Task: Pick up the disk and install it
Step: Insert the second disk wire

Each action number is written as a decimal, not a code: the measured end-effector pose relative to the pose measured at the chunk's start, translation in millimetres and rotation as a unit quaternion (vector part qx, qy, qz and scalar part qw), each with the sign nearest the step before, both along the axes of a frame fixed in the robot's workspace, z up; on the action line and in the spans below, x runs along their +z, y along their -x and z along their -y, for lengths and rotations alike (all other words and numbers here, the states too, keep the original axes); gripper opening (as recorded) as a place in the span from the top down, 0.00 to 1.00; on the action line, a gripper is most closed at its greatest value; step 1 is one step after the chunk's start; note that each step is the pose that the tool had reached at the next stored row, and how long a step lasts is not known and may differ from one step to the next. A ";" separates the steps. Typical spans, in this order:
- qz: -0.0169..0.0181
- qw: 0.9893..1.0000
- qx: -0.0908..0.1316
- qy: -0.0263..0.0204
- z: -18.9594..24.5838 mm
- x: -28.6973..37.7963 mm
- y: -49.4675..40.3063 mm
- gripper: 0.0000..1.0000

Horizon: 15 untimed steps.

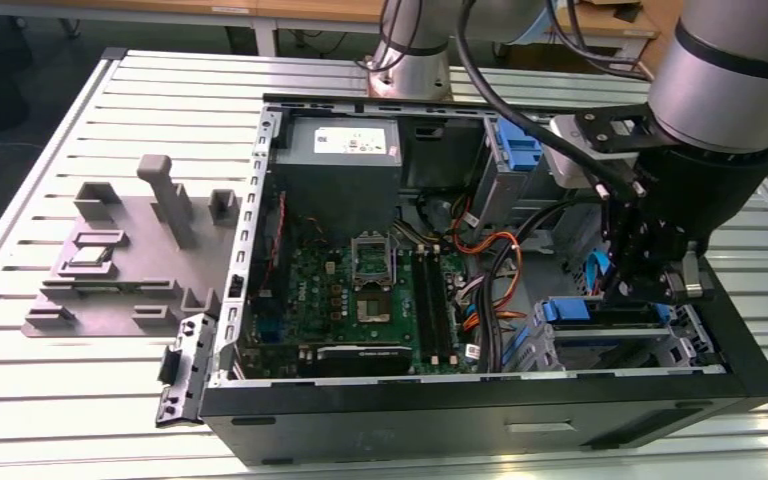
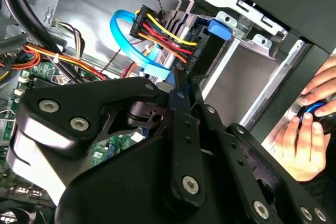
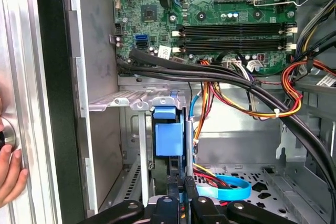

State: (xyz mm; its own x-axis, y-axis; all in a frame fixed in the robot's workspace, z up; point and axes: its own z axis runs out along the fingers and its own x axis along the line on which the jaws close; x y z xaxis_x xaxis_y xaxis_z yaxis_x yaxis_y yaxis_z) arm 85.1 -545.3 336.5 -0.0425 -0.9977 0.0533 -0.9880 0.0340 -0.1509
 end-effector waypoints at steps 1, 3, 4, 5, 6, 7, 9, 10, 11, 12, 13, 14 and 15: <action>0.000 1.000 0.000 0.000 0.2 0.0 -0.1 0.84; 0.000 1.000 0.000 -0.001 0.7 0.1 -0.4 0.84; 0.000 1.000 0.000 -0.001 0.7 0.0 -0.6 0.84; 0.000 1.000 0.000 -0.001 0.7 0.0 -0.6 0.84; 0.000 1.000 0.000 -0.001 0.9 -0.2 -0.6 0.84; 0.000 1.000 0.000 -0.001 1.0 -0.2 -0.7 0.84; 0.000 1.000 0.000 -0.001 1.4 -0.5 -1.4 0.84; 0.000 1.000 0.000 -0.001 1.6 -0.7 -1.6 0.84; 0.000 1.000 0.000 -0.002 1.7 -0.7 -1.7 0.84; 0.000 1.000 0.000 -0.002 2.0 -0.8 -1.6 0.84; 0.000 1.000 0.000 -0.003 2.5 -0.9 -1.7 0.84; 0.000 1.000 0.000 -0.004 3.0 -1.0 -1.7 0.84; 0.000 1.000 0.000 -0.006 3.6 -1.1 -1.7 0.84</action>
State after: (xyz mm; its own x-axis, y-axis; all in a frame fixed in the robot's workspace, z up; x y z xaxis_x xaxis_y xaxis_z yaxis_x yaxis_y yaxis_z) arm 86.9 -548.9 335.4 -0.0425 -0.9982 0.0419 -0.9880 0.0357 -0.1504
